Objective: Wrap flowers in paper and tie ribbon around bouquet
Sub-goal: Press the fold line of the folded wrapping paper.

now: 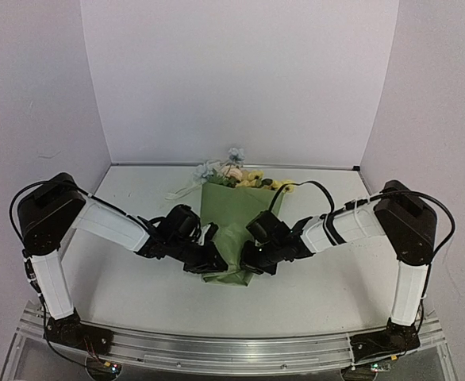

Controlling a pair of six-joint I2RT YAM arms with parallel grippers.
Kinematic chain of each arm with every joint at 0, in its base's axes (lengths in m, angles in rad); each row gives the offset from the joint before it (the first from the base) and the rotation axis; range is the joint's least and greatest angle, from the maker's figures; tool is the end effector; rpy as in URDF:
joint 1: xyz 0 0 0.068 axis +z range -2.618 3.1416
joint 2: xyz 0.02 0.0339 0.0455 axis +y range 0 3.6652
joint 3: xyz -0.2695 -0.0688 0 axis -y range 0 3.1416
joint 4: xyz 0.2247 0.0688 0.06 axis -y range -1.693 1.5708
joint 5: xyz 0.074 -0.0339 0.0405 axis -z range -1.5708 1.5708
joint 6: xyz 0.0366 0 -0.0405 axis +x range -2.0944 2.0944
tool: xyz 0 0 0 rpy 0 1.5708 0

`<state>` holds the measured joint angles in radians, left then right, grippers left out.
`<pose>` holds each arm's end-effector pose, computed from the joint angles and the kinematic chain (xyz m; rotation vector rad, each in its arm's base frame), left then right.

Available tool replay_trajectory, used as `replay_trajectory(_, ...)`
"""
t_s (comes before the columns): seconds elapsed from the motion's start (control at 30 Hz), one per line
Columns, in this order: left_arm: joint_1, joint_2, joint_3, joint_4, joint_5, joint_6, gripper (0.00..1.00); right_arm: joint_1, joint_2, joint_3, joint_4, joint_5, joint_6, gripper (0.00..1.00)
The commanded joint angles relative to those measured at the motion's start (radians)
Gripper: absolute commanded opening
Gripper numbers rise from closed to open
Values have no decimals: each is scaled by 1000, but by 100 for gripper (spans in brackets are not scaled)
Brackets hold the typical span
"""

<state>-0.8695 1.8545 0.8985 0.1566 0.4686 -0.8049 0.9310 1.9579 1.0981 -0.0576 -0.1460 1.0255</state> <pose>0.2122 -0.2769 0.1468 0.3471 2.6774 -1.2399 0.2231 0.3087 0.1444 0.0620 2.7581 0.8878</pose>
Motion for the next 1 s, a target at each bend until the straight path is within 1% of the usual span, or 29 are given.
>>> replay_trajectory(0.0,10,-49,-68,-28,-1,-7,14,-1,26,-34,-39,35,8,2)
replay_trajectory(0.13,11,-57,-150,-24,-18,-34,12,0,30,-35,-39,34,11,2)
replay_trajectory(0.23,12,-52,-185,-18,-22,-52,11,-1,29,-40,-41,37,12,2)
replay_trajectory(0.33,12,-84,-218,-8,-20,-69,10,-1,24,-46,-42,38,10,2)
replay_trajectory(0.4,16,-142,-216,-28,-28,-61,11,-1,23,-46,-42,36,9,2)
replay_trajectory(0.5,35,-231,-197,-28,-4,-54,12,-1,24,-42,-43,33,6,2)
replay_trajectory(0.63,71,-280,-162,-8,45,-57,13,0,29,-38,-45,30,4,2)
replay_trajectory(0.7,93,-267,-148,-11,48,-56,13,-1,30,-37,-46,31,3,2)
replay_trajectory(0.8,111,-205,-133,-16,46,-41,12,0,31,-37,-48,29,2,2)
replay_trajectory(0.97,112,-115,-162,17,88,-63,9,-1,36,-38,-53,28,0,2)
